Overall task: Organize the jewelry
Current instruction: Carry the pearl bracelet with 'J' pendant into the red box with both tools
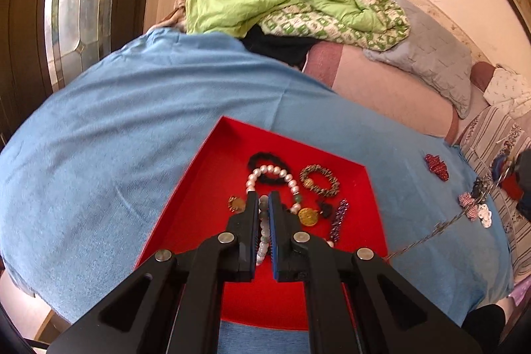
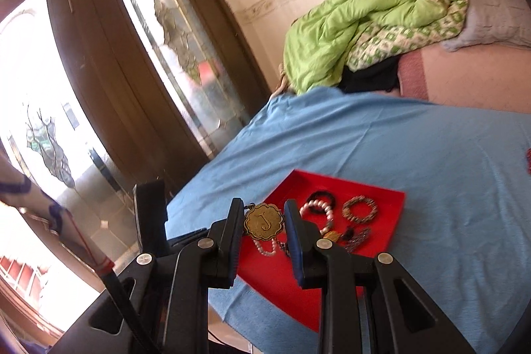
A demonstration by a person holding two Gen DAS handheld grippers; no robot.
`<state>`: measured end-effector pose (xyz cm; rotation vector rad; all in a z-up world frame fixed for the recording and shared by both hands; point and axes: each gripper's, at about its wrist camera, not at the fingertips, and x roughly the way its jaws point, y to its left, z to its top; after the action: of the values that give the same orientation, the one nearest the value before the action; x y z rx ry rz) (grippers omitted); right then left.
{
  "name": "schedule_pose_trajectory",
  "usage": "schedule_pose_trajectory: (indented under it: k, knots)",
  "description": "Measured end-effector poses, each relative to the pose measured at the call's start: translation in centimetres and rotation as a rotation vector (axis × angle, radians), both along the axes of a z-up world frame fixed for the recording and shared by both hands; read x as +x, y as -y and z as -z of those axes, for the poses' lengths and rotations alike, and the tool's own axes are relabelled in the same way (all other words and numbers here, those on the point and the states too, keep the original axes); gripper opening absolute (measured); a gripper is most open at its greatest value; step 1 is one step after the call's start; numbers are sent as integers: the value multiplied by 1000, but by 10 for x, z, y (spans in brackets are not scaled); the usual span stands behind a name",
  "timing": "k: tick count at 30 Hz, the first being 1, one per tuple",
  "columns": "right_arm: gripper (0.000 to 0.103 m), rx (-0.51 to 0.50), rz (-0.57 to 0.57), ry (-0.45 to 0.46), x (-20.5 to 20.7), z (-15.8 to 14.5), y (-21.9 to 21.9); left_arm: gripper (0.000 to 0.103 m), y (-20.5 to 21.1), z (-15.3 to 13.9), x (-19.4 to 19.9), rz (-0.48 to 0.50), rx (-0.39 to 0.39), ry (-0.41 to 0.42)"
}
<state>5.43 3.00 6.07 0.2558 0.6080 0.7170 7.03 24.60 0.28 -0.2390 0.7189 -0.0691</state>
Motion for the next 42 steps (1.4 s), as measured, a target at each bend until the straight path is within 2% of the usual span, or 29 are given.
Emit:
schedule_pose_trajectory:
  k: [10,17,23,33,42]
  knots:
    - [27,-104,-23,-98,18,55,-31,6,0,18,13,10,-5,-82]
    - [27,-179,-10,-176,32,96,-33,6,-2,27,19,-9,7,-126]
    - [27,-230,-6,-213,38,119,-35,6,-1,36,25,-16,22,-165]
    - [27,-274,-3,-258,45,136,-34,6,4,43,29,-11,57,-204]
    - [27,-298,-10,-239,44,136,-39,6,7,47,32,-7,82,-223]
